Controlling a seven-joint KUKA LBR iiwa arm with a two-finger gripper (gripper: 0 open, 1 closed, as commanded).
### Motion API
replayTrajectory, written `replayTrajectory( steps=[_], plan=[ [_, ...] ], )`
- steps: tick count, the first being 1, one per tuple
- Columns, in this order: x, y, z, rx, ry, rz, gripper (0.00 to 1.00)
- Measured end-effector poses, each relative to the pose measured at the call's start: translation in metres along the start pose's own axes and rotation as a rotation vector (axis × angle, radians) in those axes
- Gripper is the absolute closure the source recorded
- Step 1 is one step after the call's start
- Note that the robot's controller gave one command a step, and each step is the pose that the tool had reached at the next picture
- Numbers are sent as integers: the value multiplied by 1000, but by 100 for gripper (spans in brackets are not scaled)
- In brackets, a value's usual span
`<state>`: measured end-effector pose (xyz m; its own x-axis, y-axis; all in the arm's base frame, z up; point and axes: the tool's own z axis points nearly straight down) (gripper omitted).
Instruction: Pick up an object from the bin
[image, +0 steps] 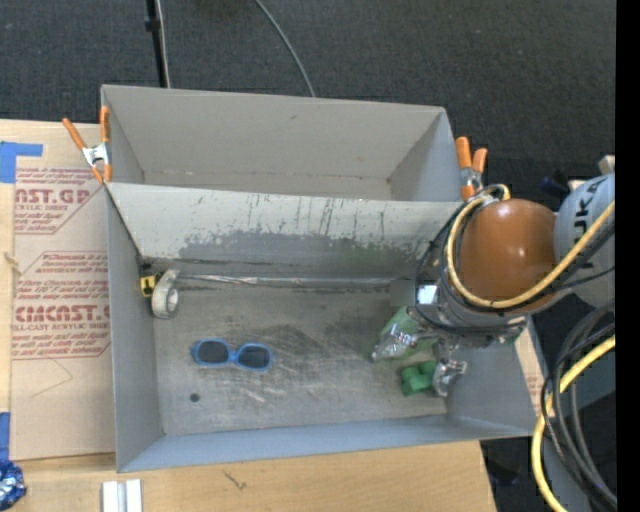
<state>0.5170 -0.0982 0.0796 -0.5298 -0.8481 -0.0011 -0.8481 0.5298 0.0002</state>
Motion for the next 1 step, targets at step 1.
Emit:
replayTrajectory(
  steps=[1],
  plan=[
    [-1, 1, -1, 0, 0, -1, 100]
  ],
)
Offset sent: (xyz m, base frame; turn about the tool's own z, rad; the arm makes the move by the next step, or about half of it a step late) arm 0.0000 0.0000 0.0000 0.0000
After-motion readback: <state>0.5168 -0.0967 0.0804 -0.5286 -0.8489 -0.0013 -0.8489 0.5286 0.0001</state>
